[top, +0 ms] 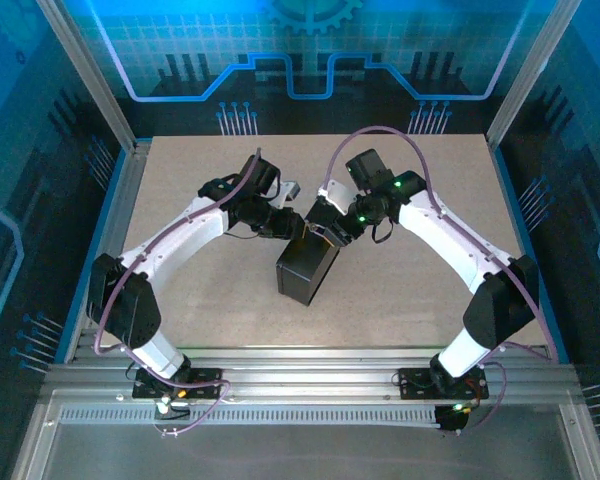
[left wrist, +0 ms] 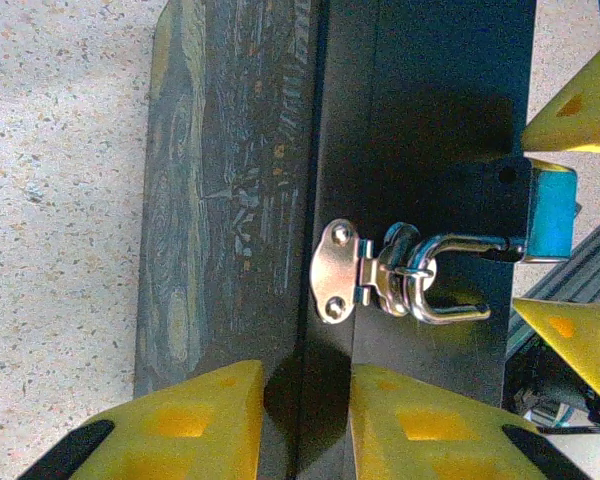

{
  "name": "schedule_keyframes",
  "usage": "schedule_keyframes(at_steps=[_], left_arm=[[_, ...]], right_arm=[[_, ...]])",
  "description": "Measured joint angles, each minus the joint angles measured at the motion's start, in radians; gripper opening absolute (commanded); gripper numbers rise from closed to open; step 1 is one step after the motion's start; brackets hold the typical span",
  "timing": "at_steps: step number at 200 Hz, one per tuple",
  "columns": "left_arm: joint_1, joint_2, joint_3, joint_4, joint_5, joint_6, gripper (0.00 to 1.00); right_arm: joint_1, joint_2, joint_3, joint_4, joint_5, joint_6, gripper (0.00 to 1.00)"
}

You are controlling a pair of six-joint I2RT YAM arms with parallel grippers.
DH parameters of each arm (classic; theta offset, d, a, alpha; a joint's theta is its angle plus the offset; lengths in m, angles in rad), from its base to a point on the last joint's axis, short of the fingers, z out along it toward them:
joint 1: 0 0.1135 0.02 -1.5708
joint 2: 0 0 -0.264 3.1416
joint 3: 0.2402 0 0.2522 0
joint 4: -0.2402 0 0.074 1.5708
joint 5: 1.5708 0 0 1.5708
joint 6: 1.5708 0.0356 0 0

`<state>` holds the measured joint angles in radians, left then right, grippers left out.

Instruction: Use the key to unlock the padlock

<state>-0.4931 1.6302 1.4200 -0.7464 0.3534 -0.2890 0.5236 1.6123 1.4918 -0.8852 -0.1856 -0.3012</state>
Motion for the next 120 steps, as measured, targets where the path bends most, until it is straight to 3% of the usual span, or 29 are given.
schedule_keyframes(at_steps=[69,83,120], left_arm=[[0.001,0.001,0.003,-0.005,-0.001,0.000,0.29],[0.003,0.001,0.003,-0.005,-0.001,0.000,0.29],[0.010,0.001,0.003,-0.003,-0.009,-0.002,0.30]], right_arm=[[0.037,0.004,0.010,0.004,0.119,-0.015,0.14],[0.048,0.021,0.035,-0.014,0.141,0.011,0.00],[0.065,0.090,0.137,-0.105,0.175,0.134,0.00]])
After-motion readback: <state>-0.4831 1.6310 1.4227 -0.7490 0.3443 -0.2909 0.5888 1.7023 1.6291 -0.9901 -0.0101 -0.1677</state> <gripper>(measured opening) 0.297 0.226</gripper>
